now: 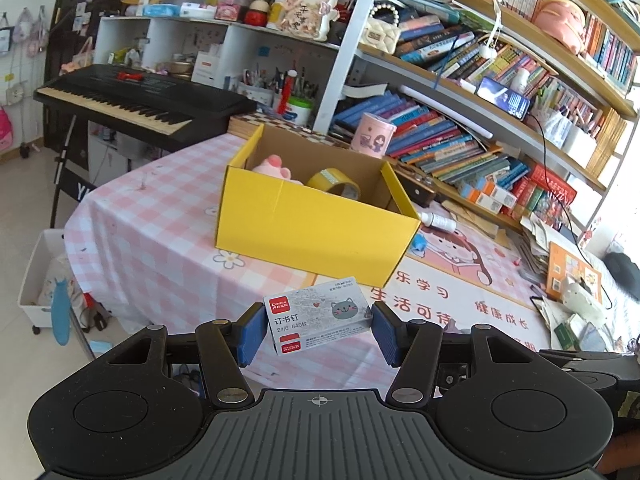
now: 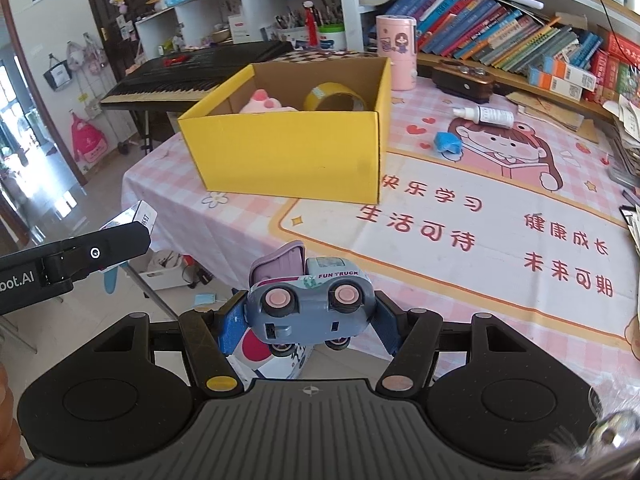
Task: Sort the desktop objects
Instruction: 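Carry the truck with the right tool while the left tool carries the staple box toward the yellow box, then lower the staple box and grey truck into the yellow box with both tools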
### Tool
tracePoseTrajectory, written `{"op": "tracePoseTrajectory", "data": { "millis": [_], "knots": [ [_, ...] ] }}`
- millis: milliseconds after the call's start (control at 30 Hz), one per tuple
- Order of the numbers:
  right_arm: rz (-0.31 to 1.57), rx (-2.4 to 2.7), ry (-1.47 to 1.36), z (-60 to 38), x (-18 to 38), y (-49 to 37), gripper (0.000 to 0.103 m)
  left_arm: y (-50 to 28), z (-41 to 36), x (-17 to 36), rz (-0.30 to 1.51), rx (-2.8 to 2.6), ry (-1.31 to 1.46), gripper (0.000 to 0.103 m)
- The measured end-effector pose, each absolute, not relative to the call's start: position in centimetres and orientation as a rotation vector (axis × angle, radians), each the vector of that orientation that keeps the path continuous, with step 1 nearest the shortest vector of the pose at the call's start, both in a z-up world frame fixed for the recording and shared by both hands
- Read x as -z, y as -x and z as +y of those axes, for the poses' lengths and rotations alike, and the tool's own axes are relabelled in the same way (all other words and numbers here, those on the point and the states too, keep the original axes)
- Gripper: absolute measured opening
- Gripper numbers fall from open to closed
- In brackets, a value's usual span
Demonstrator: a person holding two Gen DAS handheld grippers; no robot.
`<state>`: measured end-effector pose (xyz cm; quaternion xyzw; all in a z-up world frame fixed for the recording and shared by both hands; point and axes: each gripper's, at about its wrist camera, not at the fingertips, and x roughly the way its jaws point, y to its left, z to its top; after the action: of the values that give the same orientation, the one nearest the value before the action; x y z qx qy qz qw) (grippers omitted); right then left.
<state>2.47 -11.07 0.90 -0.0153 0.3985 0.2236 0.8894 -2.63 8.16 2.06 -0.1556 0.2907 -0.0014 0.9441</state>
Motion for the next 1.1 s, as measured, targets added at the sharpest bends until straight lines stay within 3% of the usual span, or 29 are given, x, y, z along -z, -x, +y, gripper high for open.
{"op": "tracePoseTrajectory", "data": {
  "millis": [700, 1100],
  "knots": [
    [0.825, -0.491, 0.039, -9.8, -1.2, -2.5, 0.062, 2.7, 8.9, -2.5, 0.577, -0.015, 0.320, 0.056],
    [0.810, -0.555, 0.031, -9.5, -1.4, -6.7, 0.062, 0.0, 9.1, -2.7, 0.577, -0.079, 0.311, 0.056]
  ]
}}
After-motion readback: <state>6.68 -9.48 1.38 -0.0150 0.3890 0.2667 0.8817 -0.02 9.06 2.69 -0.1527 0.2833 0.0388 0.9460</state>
